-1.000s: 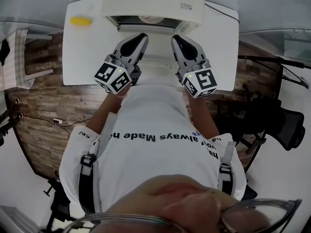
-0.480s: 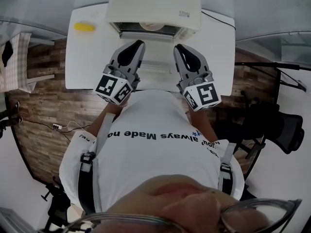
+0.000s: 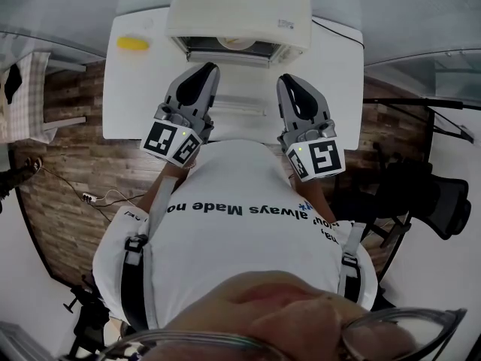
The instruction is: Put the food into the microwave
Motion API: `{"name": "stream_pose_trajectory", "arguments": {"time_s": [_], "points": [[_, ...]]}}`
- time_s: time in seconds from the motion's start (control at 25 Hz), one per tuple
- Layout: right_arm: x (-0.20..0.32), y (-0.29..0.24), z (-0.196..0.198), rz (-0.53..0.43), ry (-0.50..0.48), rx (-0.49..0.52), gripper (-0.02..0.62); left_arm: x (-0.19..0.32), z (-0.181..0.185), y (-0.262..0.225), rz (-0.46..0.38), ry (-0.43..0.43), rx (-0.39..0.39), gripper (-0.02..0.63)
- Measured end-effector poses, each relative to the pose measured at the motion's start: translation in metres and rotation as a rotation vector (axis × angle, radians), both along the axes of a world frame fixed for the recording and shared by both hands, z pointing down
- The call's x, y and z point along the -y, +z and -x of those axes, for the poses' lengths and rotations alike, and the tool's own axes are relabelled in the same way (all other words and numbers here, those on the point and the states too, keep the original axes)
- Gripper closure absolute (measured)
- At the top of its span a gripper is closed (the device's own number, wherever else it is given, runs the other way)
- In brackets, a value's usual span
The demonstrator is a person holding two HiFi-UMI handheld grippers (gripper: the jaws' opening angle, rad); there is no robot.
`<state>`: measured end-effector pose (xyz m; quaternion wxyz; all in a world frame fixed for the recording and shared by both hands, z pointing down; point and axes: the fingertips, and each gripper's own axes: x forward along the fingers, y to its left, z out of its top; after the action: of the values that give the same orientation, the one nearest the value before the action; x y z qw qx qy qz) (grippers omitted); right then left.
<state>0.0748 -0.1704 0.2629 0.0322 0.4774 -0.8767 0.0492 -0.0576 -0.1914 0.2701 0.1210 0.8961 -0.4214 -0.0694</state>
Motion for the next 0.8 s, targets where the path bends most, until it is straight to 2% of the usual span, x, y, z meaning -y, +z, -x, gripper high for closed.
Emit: {"name": "stream_pose_trajectory", "arguments": {"time_s": [0.8], "points": [[0.0037,-0.0019,0.0007,-0.011,0.007,-0.004,0.572,0.0011,-0.0069,0.0008,0.005,0.024,-0.009,0.574]]}}
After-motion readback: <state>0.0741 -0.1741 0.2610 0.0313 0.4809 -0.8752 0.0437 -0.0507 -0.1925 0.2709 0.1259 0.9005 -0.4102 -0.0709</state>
